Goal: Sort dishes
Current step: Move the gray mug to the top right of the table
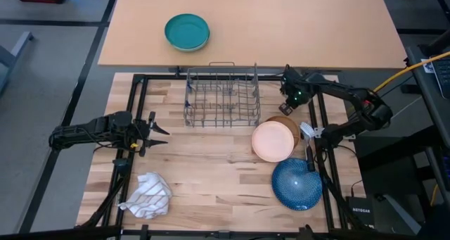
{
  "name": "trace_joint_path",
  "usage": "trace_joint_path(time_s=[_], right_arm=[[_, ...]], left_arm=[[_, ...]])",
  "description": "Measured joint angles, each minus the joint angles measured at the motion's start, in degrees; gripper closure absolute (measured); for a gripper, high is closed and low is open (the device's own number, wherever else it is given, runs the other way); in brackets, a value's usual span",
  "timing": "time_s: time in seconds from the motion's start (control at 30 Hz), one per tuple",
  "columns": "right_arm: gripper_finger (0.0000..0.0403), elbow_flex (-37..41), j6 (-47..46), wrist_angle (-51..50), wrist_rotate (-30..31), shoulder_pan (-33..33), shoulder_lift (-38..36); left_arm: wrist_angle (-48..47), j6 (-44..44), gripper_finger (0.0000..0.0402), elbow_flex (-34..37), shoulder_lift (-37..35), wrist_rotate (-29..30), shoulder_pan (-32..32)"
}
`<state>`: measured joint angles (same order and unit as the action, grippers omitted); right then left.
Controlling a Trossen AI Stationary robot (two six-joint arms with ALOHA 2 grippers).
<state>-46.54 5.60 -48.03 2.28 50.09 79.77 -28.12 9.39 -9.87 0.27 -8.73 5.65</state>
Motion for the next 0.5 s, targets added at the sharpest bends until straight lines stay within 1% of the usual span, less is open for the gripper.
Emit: trace_joint_path(time_s=[0.2, 0.5], right_arm=[[0.0374, 4.0, 0.9, 3.1, -0.1, 0.2, -0.2], [0.0357, 4.2, 0.9, 3.9, 2.1, 0.2, -0.1]], left_arm=[[0.0, 0.0, 0.0247, 0.0, 0.0, 0.0, 0.0], [0.0, 0.0, 0.0247, 0.0, 0.0, 0.0, 0.0]])
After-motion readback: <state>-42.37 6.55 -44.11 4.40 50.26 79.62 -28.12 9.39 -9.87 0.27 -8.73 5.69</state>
